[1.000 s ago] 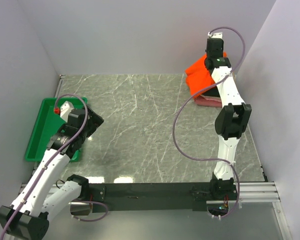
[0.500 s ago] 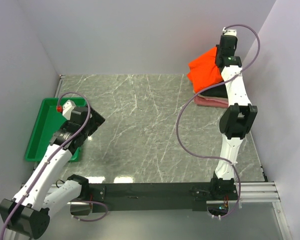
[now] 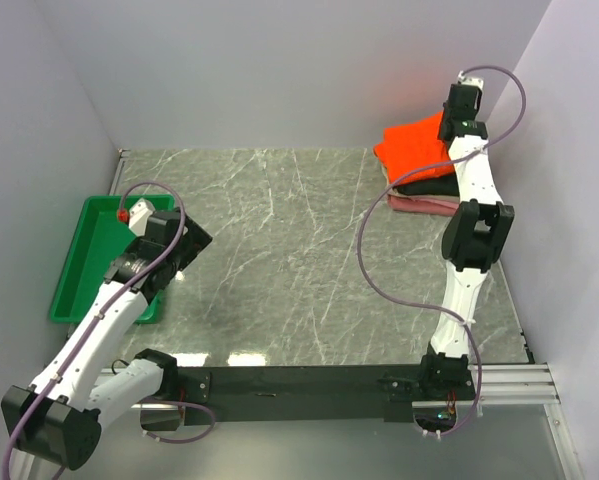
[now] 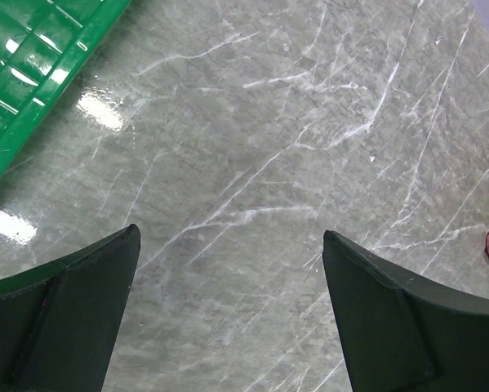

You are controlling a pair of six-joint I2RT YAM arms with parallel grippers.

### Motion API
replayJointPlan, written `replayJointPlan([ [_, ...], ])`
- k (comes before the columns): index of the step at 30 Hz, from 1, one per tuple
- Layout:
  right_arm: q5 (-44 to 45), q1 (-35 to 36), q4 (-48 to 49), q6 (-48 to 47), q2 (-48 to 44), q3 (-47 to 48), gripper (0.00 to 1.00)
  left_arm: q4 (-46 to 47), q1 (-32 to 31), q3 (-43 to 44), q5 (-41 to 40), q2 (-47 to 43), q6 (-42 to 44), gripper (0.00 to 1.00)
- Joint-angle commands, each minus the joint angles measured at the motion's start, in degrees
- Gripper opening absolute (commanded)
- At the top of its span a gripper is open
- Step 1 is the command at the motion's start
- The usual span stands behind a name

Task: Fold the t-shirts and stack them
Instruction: Neatly place the folded tshirt to the corner, then reset both grippers

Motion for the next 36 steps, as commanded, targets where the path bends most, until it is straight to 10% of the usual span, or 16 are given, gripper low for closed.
replayJointPlan([
  [1,0.8,-1.8,2.0,2.4,1.9,1.2,0.66,1.6,0.2,2.4,0.1,0.4,0.7,0.99],
  [4,2.3,-2.0,0.8,3.5,1.4,1.6,0.84,1.5,0.2,2.4,0.7,0.6,0.8,0.99],
  [13,-2.5,-0.3,1.8,8.3,-14.5,-11.2,0.86,1.0,0.2,1.6,1.2,-0.7,0.6,0.99],
  [26,-9.7,10.2,13.9,23.4,-63.2,-68.3,0.87,2.2,0.2,-3.7,4.3,-10.6,-0.1,0.99],
  [36,-10.1,14.3,12.6,29.1,-93.5,-93.0,0.90,-2.5,0.2,-6.8,5.5,-17.2,-3.3,0.99],
])
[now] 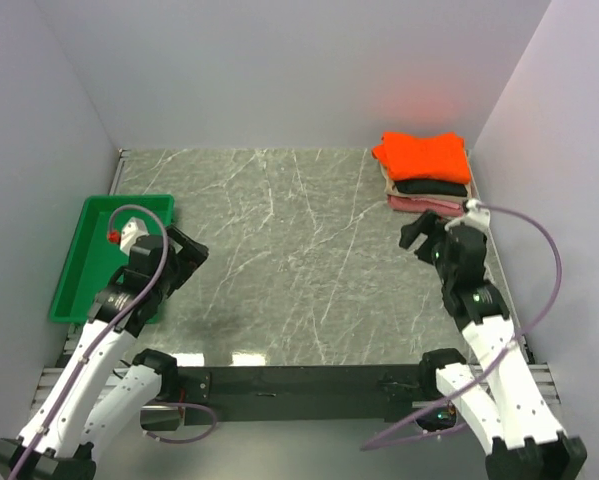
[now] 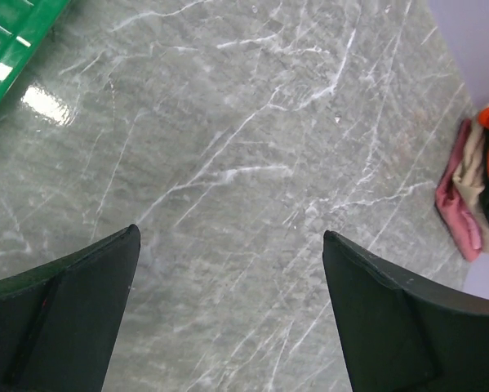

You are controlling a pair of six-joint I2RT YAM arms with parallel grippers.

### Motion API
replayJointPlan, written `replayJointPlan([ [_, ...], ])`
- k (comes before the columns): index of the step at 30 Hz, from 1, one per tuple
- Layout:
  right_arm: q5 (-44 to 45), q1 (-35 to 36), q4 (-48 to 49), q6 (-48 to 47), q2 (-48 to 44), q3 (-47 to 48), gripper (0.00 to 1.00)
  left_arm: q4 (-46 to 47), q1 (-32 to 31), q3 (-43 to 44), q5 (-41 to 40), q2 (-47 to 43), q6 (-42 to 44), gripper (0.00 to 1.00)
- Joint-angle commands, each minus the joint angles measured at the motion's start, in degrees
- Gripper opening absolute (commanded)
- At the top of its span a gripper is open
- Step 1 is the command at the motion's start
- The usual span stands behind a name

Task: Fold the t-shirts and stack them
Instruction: Reset both grippers

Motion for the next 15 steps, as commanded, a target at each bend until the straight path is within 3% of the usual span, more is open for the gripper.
replayJointPlan([
  [1,0.8,0.0,1.7,1.9,-7.6,-4.5,0.90,-0.7,0.2,-1.0,0.2,-4.7,-0.9,0.99],
  [8,4.7,0.0,-4.0,1.1,-12.7,-6.6,0.95,-1.3,0.2,-2.8,-6.9,-11.4,-4.6,0.99],
  [15,9.2,0.0,-1.9,3.2,-13.4,-7.3,0.96,-1.1,0.2,0.4,-9.2,-8.8,-3.1,0.99],
])
